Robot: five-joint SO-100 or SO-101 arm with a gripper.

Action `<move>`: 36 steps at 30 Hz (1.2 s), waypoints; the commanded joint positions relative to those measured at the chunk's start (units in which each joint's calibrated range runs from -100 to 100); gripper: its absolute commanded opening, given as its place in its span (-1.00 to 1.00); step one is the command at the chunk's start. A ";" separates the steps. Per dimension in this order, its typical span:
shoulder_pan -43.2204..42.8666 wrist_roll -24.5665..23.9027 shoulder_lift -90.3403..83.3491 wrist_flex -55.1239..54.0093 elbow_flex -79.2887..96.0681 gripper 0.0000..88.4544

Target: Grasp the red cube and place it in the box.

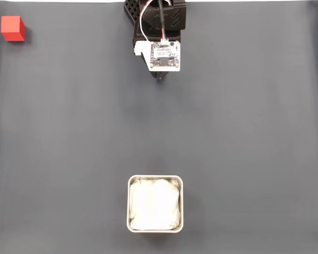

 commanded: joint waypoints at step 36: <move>2.50 1.32 1.39 -16.94 -1.65 -1.00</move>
